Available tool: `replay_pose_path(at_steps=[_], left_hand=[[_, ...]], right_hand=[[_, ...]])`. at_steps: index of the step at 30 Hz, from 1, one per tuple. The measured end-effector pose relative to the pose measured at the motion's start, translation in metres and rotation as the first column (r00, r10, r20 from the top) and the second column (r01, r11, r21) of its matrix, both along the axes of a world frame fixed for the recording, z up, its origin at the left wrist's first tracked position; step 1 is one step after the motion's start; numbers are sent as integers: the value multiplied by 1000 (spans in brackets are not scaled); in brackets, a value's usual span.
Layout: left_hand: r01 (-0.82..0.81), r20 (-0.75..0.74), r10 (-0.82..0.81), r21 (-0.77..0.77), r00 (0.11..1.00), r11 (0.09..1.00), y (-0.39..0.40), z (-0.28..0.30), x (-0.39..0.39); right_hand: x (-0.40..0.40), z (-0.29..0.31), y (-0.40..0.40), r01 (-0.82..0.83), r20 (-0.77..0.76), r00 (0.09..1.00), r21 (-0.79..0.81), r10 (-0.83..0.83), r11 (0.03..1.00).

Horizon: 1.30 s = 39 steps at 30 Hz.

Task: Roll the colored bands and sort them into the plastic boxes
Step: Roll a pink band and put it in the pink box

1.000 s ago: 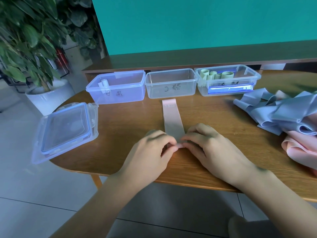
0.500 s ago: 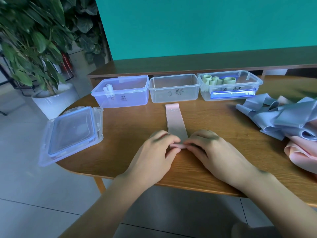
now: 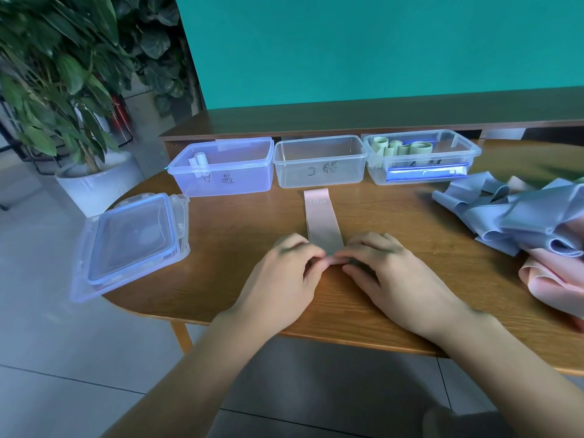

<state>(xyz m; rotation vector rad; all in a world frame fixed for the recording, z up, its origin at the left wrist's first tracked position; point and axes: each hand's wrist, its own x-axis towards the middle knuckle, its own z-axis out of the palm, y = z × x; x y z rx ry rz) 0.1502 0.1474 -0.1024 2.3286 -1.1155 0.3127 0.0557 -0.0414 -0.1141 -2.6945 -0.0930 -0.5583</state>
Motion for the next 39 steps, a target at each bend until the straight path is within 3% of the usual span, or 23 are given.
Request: replay_pose_path(at_steps=[15, 22, 39], left_hand=[[-2, 100, 3, -12, 995, 1000, -3, -2, 1], [-25, 134, 27, -23, 991, 999, -8, -3, 6], [-46, 87, 40, 72, 995, 996, -8, -4, 10]], right_hand=[[1, 0, 2, -9, 8, 1000, -18, 9, 1000], [5, 1, 1, 25, -67, 997, -23, -27, 999], [15, 10, -4, 5, -138, 990, -70, -14, 998]])
